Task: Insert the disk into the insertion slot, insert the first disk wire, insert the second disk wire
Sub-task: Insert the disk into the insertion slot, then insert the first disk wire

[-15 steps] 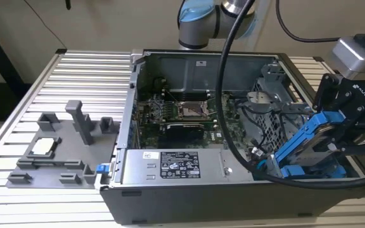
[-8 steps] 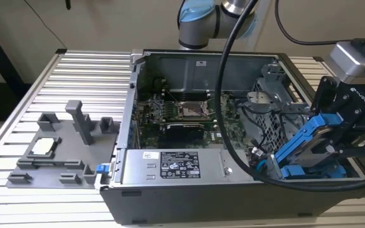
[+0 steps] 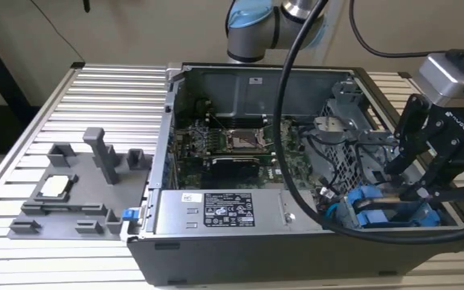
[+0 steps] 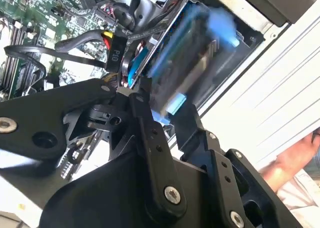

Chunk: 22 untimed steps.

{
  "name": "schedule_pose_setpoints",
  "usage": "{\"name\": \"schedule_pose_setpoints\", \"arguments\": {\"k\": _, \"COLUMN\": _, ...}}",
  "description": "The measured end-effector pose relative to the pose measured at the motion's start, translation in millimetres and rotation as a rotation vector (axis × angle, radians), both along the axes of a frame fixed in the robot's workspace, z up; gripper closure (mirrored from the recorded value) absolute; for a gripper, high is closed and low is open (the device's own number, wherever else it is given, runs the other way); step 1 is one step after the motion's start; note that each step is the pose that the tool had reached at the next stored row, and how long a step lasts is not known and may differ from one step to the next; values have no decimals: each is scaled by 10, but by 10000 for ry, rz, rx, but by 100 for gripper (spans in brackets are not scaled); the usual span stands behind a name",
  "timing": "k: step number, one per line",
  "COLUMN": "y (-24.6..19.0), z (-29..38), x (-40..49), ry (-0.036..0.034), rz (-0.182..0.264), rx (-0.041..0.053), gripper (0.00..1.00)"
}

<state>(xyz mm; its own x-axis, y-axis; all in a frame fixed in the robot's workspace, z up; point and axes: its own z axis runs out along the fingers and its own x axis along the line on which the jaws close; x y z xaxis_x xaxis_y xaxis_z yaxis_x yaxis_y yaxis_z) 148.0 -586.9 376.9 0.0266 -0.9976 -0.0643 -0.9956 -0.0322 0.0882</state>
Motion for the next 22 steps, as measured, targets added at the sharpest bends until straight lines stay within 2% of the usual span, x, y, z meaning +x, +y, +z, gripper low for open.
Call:
{"name": "schedule_pose_setpoints", "arguments": {"k": 4, "y": 0, "z": 16, "x": 0, "ry": 0, "rz": -1, "rx": 2, "gripper": 53}}
{"name": "schedule_pose_setpoints", "arguments": {"k": 10, "y": 3, "z": 246, "x": 0, "ry": -5, "rz": 0, "rx": 2, "gripper": 53}}
{"name": "schedule_pose_setpoints", "arguments": {"k": 12, "y": 6, "z": 264, "x": -1, "ry": -63, "rz": -4, "rx": 29, "gripper": 53}}
{"name": "schedule_pose_setpoints", "arguments": {"k": 13, "y": 6, "z": 264, "x": -1, "ry": -142, "rz": -3, "rx": 159, "gripper": 53}}
{"name": "schedule_pose_setpoints", "arguments": {"k": 16, "y": 7, "z": 265, "x": -3, "ry": -402, "rz": -6, "rx": 702, "gripper": 53}}
{"name": "schedule_pose_setpoints", "arguments": {"k": 19, "y": 9, "z": 265, "x": -3, "ry": -550, "rz": -12, "rx": 1249, "gripper": 53}}
{"name": "schedule_pose_setpoints", "arguments": {"k": 20, "y": 9, "z": 264, "x": -2, "ry": -578, "rz": -13, "rx": 1384, "gripper": 53}}
{"name": "schedule_pose_setpoints", "arguments": {"k": 22, "y": 15, "z": 247, "x": -1, "ry": -619, "rz": 4, "rx": 1423, "gripper": 53}}
